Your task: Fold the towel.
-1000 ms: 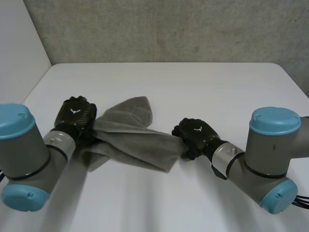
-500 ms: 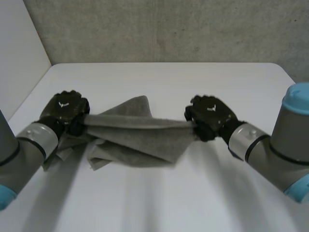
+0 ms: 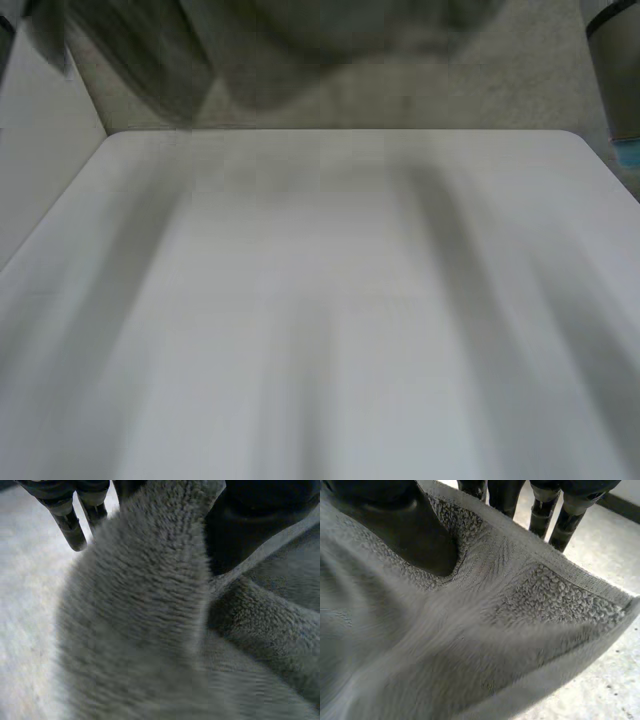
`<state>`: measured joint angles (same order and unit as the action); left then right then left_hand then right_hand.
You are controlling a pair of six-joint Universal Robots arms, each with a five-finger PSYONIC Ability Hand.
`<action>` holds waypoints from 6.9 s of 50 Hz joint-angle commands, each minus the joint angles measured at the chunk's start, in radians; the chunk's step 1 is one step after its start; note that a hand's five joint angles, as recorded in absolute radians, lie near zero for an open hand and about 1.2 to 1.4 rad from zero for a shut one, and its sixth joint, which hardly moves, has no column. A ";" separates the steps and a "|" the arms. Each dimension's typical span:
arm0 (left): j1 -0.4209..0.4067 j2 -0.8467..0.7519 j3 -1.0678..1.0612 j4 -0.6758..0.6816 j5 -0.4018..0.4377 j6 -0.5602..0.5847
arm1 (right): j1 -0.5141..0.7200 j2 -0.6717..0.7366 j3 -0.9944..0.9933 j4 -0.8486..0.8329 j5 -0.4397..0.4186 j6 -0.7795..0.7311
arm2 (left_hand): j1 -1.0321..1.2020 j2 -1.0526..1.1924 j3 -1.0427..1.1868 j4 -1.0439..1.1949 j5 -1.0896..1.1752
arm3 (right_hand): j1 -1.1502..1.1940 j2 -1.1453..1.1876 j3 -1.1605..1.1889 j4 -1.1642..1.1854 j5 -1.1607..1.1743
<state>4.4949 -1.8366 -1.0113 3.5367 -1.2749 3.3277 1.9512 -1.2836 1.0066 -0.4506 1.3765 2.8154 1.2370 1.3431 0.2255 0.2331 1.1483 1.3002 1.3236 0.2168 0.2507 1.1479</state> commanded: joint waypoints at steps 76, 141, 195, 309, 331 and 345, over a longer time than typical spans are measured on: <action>-0.003 -0.253 -0.716 -0.002 -0.023 0.372 | -0.120 0.004 0.764 0.251 -0.099 -0.145 | -0.285 -0.391 -0.051 -0.059 -0.371 | 0.096 0.073 -0.042 -0.076 0.074; 0.207 0.190 -0.759 -0.403 0.189 0.306 | -0.411 -0.191 0.574 0.763 -0.329 -0.467 | 0.159 0.053 -0.051 -0.059 0.073 | 0.096 0.073 -0.042 -0.076 0.074; -0.023 -0.668 -0.042 -0.176 0.019 0.408 | -0.281 0.455 0.282 0.274 -0.097 -0.370 | -1.018 -1.124 -0.051 -0.059 -1.104 | -1.092 -1.115 -0.042 -0.076 -1.114; 0.092 0.027 -0.796 -0.102 0.042 0.185 | 0.197 0.217 0.328 0.287 -0.148 -0.447 | -1.021 -1.127 -0.051 -0.059 -1.106 | 0.096 0.073 -0.042 -0.076 0.074; 0.013 0.013 -0.705 -0.087 0.040 0.168 | 0.250 0.250 0.374 0.254 -0.100 -0.389 | -1.024 -1.130 -0.051 -0.059 -1.109 | -1.126 -1.149 -0.042 -0.076 -1.148; -0.177 -0.046 -0.533 -0.088 0.015 0.041 | -0.046 -0.068 0.639 0.337 -0.093 -0.047 | -1.015 -1.121 -0.051 -0.059 -1.101 | -1.126 -1.149 -0.042 -0.076 -1.148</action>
<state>4.3847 -1.8388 -1.5965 3.4503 -1.2451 3.4024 2.0100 -1.2856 1.5405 -0.1584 1.2862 2.7112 0.2591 0.2558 0.2254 0.2331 0.0609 0.2451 0.2408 0.2168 0.2507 0.0590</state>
